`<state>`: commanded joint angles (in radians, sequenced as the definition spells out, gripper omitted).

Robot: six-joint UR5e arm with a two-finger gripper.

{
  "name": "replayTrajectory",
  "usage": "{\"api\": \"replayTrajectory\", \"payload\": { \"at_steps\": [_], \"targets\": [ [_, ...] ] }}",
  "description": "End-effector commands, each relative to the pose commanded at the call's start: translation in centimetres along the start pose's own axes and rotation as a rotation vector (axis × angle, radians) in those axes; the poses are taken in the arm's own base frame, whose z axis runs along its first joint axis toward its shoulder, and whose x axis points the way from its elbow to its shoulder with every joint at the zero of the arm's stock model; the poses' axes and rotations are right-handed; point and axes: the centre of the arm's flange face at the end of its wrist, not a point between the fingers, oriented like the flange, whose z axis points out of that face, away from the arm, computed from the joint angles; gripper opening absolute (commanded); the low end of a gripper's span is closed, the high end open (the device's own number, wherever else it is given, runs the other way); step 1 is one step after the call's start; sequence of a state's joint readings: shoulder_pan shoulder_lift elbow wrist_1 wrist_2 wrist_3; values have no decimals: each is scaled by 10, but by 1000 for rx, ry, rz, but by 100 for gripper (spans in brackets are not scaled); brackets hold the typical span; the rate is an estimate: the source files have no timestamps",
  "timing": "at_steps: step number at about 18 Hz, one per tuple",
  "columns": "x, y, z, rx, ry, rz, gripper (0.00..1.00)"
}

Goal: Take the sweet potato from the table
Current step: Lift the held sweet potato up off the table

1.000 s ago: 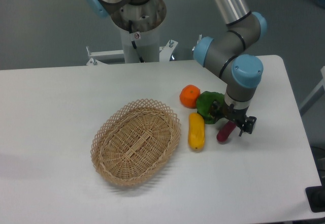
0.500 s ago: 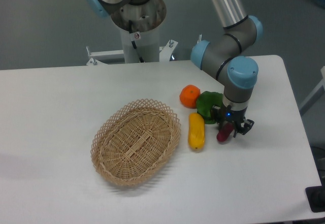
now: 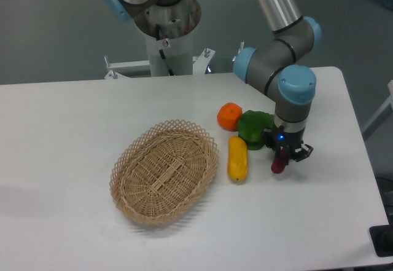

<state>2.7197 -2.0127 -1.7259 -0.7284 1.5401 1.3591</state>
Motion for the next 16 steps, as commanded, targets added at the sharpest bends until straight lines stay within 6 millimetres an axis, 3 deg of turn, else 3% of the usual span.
{"api": "replayTrajectory", "payload": {
  "at_steps": [4, 9, 13, 16],
  "targets": [
    [-14, -18, -63, 7, 18, 19, 23],
    [-14, -34, -134, 8, 37, 38, 27],
    [-2, -37, -166, 12, 45, 40, 27],
    [-1, -39, -170, 25, 44, 32, 27]
  ]
}}
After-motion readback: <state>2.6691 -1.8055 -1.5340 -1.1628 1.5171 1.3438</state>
